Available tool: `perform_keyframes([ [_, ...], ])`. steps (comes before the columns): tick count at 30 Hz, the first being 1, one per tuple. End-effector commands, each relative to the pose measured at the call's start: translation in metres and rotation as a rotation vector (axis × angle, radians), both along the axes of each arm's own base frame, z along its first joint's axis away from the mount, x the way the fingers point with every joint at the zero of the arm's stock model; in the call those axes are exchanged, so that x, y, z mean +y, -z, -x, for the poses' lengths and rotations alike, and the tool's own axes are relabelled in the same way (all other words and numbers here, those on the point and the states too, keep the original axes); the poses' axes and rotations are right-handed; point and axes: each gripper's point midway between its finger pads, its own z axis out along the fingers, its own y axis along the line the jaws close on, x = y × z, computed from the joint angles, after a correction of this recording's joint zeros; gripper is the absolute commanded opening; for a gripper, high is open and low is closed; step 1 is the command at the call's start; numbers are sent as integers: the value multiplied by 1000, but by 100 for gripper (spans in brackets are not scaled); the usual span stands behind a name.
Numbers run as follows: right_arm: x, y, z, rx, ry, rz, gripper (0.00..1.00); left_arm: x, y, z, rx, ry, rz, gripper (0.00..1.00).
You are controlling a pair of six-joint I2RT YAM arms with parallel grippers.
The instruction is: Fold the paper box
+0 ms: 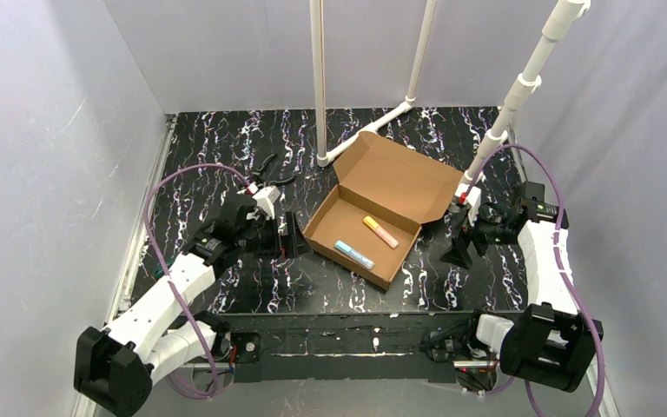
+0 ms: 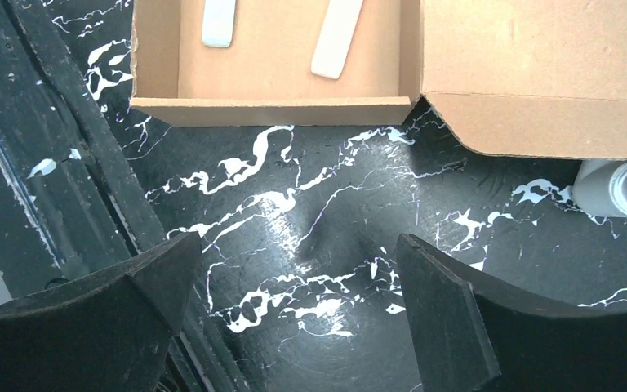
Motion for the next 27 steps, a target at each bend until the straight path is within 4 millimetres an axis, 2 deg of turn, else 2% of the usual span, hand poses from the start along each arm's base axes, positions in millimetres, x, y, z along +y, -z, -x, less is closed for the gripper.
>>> perform_keyframes([
  [1, 6, -8, -4, -36, 0, -31, 98, -6, -14, -18, -69, 27, -5, 98],
  [6, 6, -11, -4, -57, 10, -33, 98, -10, -4, -42, -82, 70, -141, 98],
  [9, 5, -10, -6, -62, 20, -27, 98, -14, -1, -70, -107, 78, -253, 98],
  [12, 5, -10, -5, -58, 18, -28, 99, -19, 7, -94, -91, 93, -341, 94],
  [19, 4, -7, -5, -51, 16, -21, 98, -38, 28, -138, -100, 202, -469, 60],
  [27, 5, -6, -5, -49, 8, -22, 98, -51, 53, -146, -75, 238, -511, 55],
])
